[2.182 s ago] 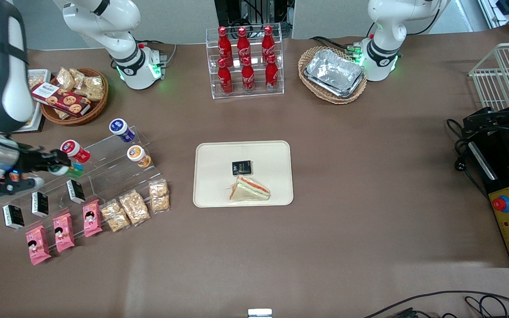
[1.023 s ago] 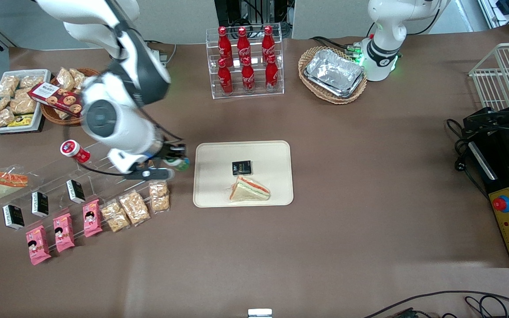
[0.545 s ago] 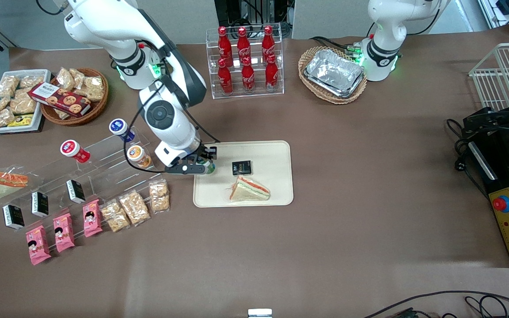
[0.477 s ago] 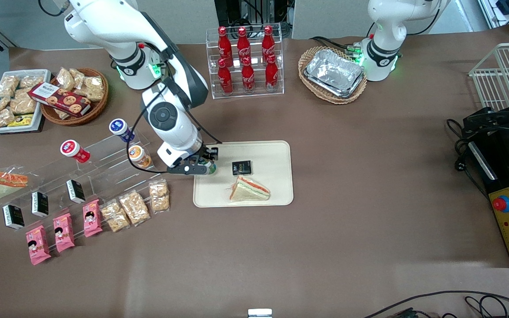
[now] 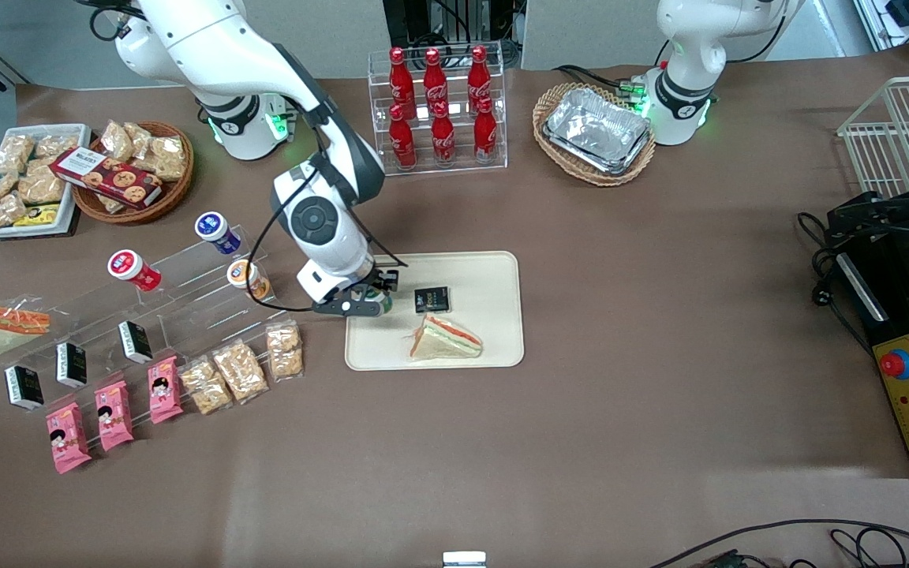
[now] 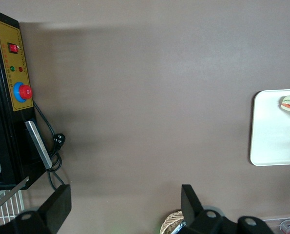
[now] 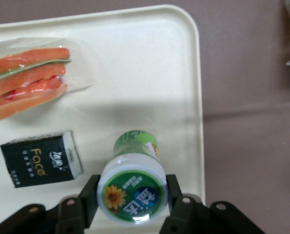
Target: Place green gum on tray
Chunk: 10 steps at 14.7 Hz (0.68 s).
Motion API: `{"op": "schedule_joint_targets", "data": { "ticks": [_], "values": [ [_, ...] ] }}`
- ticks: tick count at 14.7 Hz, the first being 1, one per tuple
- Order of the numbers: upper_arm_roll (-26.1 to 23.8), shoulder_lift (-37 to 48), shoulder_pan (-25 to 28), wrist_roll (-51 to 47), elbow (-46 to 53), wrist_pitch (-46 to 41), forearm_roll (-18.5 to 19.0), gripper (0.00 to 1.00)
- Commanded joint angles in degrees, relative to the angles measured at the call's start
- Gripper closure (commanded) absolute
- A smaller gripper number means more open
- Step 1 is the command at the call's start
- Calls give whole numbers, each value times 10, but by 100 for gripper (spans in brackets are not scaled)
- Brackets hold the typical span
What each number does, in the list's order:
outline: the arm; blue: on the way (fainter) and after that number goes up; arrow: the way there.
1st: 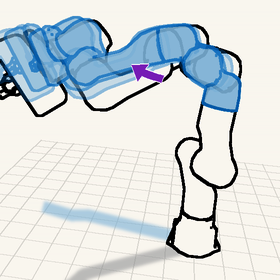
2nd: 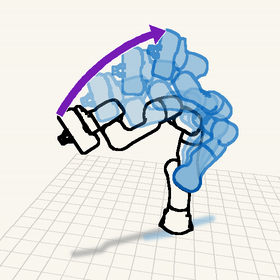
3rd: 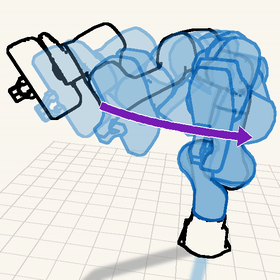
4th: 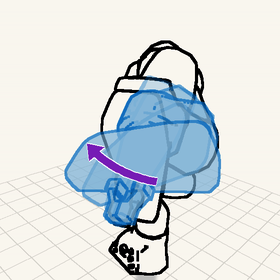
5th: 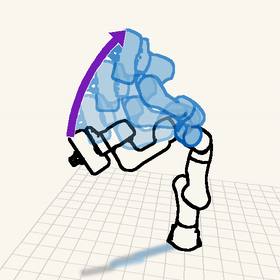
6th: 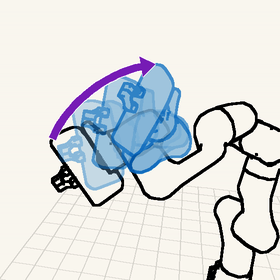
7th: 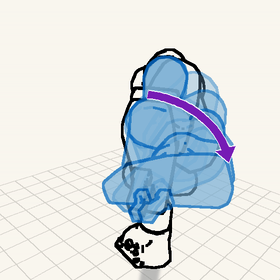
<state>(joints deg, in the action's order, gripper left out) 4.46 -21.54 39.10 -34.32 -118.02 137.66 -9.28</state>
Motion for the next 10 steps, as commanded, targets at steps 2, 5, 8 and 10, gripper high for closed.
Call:
{"op": "schedule_joint_targets", "data": {
  "ticks": [2, 5, 8, 10],
  "values": [
    [8, -3, 3, -10, 6, 11, -9, 0],
    [20, 18, -24, 12, 10, 0, -7, 0],
    [24, 60, -64, 71, 13, -45, -7, 0],
    [26, 98, -93, 76, 18, -99, -2, 0]
  ]
}}
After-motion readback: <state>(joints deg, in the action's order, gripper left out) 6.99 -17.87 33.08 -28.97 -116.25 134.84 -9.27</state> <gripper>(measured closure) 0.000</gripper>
